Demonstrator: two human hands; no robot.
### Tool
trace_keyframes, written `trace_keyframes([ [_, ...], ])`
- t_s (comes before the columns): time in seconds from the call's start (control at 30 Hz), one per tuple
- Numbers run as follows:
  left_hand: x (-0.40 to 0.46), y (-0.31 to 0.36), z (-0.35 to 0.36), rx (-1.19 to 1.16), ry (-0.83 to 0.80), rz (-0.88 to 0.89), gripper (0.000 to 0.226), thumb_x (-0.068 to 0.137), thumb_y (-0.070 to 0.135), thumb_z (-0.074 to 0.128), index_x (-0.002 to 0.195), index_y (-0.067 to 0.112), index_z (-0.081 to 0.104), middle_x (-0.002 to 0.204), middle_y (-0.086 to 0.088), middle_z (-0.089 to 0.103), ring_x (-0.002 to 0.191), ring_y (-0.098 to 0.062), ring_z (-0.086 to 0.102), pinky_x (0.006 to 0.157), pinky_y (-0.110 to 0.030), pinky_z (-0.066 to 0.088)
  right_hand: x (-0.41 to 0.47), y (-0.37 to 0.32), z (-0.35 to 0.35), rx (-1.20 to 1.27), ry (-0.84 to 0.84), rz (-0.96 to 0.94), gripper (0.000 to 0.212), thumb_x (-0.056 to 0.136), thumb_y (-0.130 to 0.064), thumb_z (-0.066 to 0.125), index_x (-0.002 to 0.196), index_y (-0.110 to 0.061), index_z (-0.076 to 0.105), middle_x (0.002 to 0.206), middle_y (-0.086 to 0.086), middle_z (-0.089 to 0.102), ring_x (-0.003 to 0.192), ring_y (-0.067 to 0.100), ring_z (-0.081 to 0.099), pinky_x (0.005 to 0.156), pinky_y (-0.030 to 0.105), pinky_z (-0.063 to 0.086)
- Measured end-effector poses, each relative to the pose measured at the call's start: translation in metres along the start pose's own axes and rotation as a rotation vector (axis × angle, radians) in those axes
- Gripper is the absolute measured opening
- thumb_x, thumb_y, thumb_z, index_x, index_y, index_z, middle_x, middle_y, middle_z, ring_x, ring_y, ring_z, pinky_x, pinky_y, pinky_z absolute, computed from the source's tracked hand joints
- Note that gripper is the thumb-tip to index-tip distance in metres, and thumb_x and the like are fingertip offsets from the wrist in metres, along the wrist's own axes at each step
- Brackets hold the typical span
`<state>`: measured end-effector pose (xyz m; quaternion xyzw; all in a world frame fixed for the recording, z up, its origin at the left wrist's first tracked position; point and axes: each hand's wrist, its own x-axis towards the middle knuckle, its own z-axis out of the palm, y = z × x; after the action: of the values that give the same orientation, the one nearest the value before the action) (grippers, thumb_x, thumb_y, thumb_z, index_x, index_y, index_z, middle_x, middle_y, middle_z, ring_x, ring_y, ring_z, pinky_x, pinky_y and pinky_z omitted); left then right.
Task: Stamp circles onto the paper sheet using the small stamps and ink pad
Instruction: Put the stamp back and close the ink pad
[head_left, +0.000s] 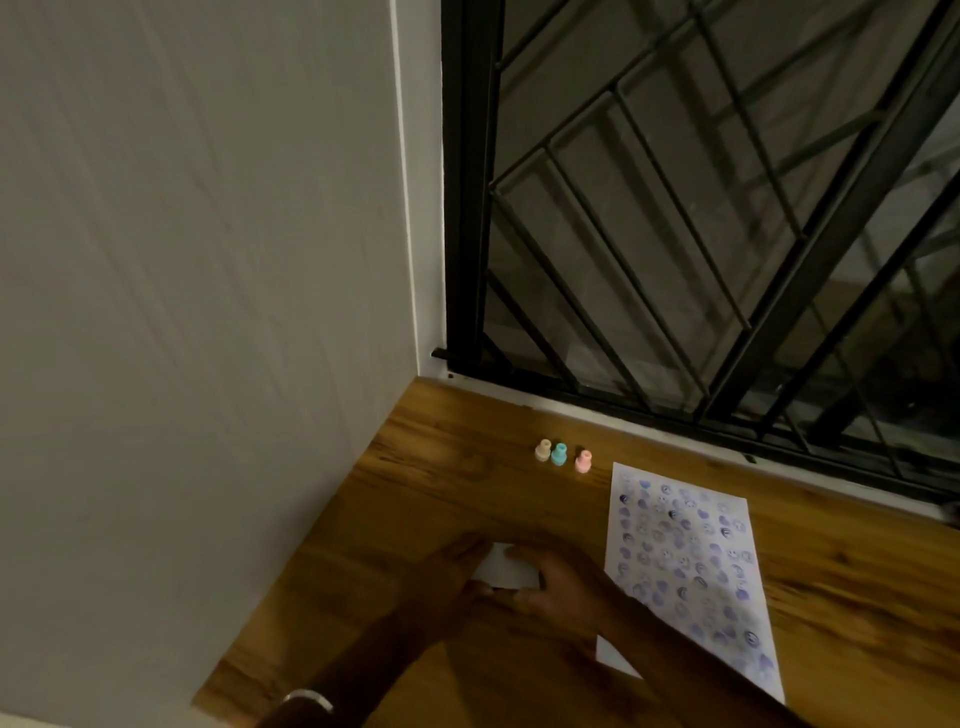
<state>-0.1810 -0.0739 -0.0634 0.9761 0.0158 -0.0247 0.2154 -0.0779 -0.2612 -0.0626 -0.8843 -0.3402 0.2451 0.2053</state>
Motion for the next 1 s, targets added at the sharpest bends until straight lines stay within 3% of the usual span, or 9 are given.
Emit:
trace_keyframes([
  [0.27,-0.004,-0.003,0.004,-0.019,-0.015,-0.002,0.067,0.094,0.047,0.049,0.15,0.022,0.023,0.161,0.002,0.014,0.146,-0.012,0.022,0.113,-0.024,0.024,-0.002,0.004,0.002,0.009,0.002,-0.018,0.065,0.081,-0.047,0.061,0.137,-0.05,0.029,0.153,-0.007,0.03,0.14,0.017,0.028,0.114,0.035,0.03],
  [0.5,-0.01,0.0,0.006,-0.071,0.042,-0.005,0.062,0.096,0.044,0.047,0.148,0.019,0.028,0.16,-0.002,0.018,0.145,-0.015,0.023,0.114,-0.024,0.025,0.001,0.001,-0.005,0.007,0.014,-0.044,0.066,0.081,-0.044,0.064,0.14,-0.042,0.034,0.152,-0.005,0.035,0.139,0.017,0.031,0.113,0.031,0.028],
  [0.73,-0.01,-0.004,0.002,-0.031,0.044,-0.02,0.063,0.095,0.05,0.045,0.149,0.024,0.026,0.16,0.007,0.015,0.142,-0.011,0.029,0.109,-0.024,0.029,0.005,0.005,-0.002,-0.026,0.009,-0.045,0.058,0.079,-0.05,0.058,0.134,-0.042,0.041,0.149,-0.005,0.038,0.135,0.017,0.036,0.111,0.032,0.035],
  [0.93,-0.015,-0.005,0.011,-0.041,0.067,-0.009,0.06,0.096,0.048,0.042,0.149,0.024,0.027,0.16,0.004,0.016,0.144,-0.012,0.026,0.113,-0.023,0.028,0.001,0.005,0.0,-0.05,0.037,-0.047,0.053,0.083,-0.046,0.058,0.133,-0.035,0.045,0.149,-0.001,0.038,0.136,0.02,0.035,0.109,0.029,0.03],
  [1.0,-0.019,-0.002,0.014,-0.013,0.091,-0.001,0.058,0.095,0.044,0.047,0.147,0.022,0.033,0.158,-0.001,0.024,0.144,-0.017,0.03,0.113,-0.028,0.032,0.0,0.005,0.001,-0.062,0.036,-0.06,0.05,0.086,-0.041,0.059,0.134,-0.033,0.045,0.15,-0.001,0.038,0.137,0.02,0.035,0.111,0.03,0.03],
])
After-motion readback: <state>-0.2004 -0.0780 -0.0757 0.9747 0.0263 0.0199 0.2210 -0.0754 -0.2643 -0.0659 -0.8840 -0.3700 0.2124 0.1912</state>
